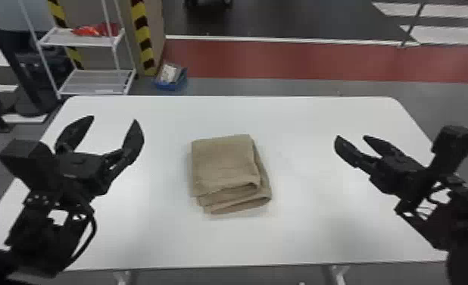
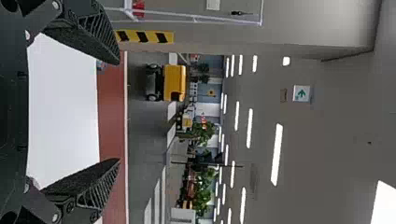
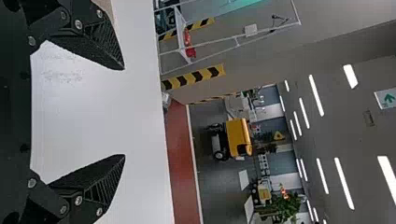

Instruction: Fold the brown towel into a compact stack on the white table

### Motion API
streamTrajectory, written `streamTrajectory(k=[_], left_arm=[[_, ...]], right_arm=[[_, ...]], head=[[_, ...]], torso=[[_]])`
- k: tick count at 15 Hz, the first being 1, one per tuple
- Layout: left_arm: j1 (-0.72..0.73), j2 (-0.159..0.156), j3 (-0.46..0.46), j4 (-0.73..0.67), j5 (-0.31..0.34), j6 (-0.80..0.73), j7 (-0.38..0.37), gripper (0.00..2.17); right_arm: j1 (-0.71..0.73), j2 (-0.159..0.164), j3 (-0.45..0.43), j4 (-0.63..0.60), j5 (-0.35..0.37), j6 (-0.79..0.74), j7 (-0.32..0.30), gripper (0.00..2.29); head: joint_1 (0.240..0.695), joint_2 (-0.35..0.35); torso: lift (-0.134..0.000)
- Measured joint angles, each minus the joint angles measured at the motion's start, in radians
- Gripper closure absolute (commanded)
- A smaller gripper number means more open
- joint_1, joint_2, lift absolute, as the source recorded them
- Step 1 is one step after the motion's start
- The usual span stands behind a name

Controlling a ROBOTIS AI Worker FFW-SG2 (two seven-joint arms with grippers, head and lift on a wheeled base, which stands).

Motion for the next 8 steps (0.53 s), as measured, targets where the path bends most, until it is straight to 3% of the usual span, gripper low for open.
streamTrajectory(k=[2,5,8], left_arm=[[-0.018,-0.035,-0.043,0.03,-0.085,-0.002,-0.001,0.07],[-0.071,-0.096,-0.099,0.088,-0.162,0.002,0.029,0.07],[-0.135,-0.134,-0.111,0.097,-0.19,0.136,0.046,0.07]], right_arm=[[-0.015,-0.003,0.023,-0.02,0.016,0.051,-0.02,0.23],[-0.017,-0.025,0.041,-0.018,0.001,0.045,-0.021,0.23],[0.008,-0.026,0.065,-0.018,-0.009,-0.072,-0.021,0.23]], head=[[0.695,-0.044],[0.695,-0.073],[0.685,-0.073]], torso=[[-0.12],[-0.12],[-0.12]])
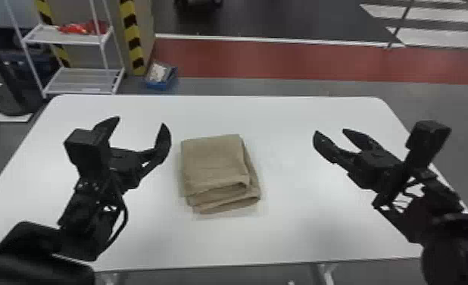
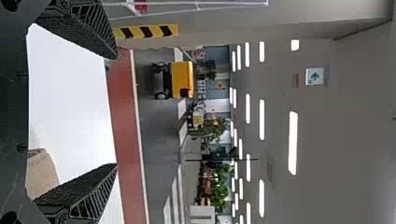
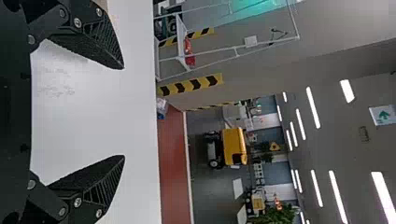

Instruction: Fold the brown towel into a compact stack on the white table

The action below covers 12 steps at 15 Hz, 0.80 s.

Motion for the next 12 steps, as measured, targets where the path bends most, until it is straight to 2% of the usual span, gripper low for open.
streamTrajectory(k=[2,4,6,9,12], left_arm=[[-0.042,-0.02,-0.001,0.0,-0.003,0.094,0.012,0.07],[-0.064,-0.028,0.001,0.0,0.004,0.113,0.025,0.07],[-0.072,-0.029,0.005,0.001,0.008,0.11,0.076,0.07],[-0.059,-0.028,0.008,0.002,0.026,0.032,0.143,0.06],[-0.026,-0.015,0.004,0.024,0.066,-0.142,0.152,0.07]], right_arm=[[0.022,0.011,0.012,-0.001,0.006,-0.083,0.0,0.23],[0.049,0.026,0.021,-0.013,0.018,-0.129,-0.007,0.23],[0.076,0.05,0.018,-0.031,0.021,-0.138,-0.033,0.23],[0.112,0.101,0.021,-0.06,0.033,-0.167,-0.072,0.23],[0.129,0.144,0.035,-0.058,0.068,-0.21,-0.079,0.23]], head=[[0.678,-0.067],[0.671,-0.06],[0.671,-0.052],[0.668,-0.035],[0.665,-0.017]], torso=[[-0.12],[-0.12],[-0.12],[-0.12],[-0.12]])
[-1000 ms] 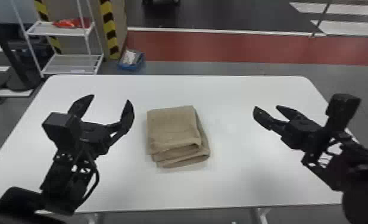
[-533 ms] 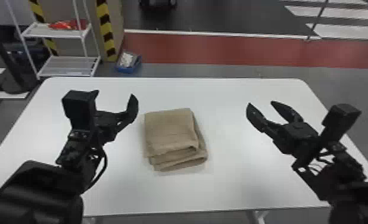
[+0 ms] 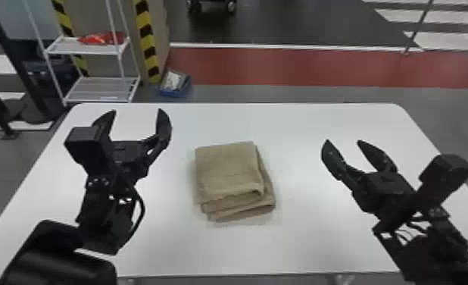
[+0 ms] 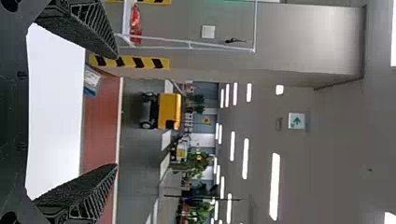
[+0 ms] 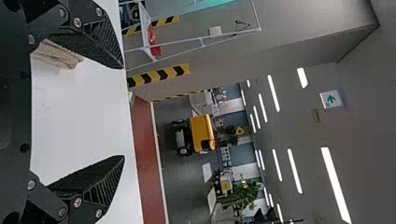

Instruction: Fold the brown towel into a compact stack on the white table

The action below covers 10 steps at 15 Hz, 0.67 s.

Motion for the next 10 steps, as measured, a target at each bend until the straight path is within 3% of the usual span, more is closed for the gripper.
streamTrajectory(k=[10], left_arm=[[0.016,0.045,-0.03,0.039,0.062,-0.155,0.001,0.08]], right_arm=[[0.013,0.01,0.08,0.009,0.085,-0.056,-0.057,0.11]], head=[[0.671,0.015]], torso=[[-0.12]])
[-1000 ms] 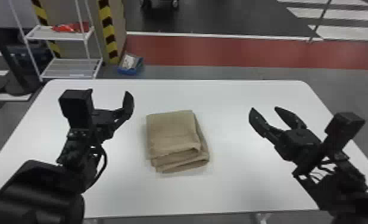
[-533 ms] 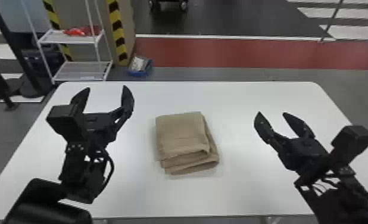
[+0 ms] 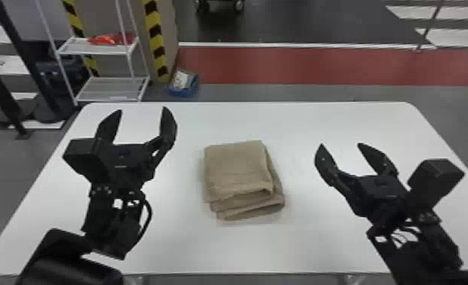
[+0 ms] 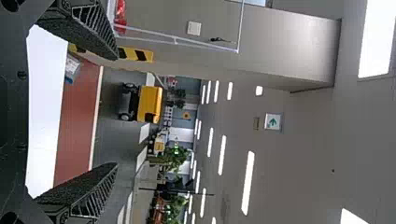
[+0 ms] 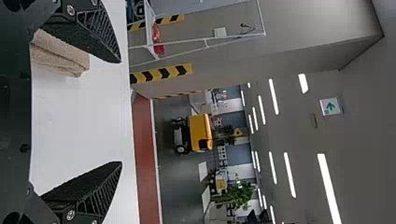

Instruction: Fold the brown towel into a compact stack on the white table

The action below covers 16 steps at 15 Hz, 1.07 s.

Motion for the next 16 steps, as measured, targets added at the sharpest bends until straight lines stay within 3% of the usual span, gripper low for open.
streamTrajectory(k=[16], left_arm=[[0.009,0.02,-0.019,-0.023,0.01,-0.041,0.01,0.09]], right_arm=[[0.026,-0.014,-0.004,-0.02,-0.025,-0.03,-0.004,0.12]], head=[[0.664,0.007]], torso=[[-0.12]])
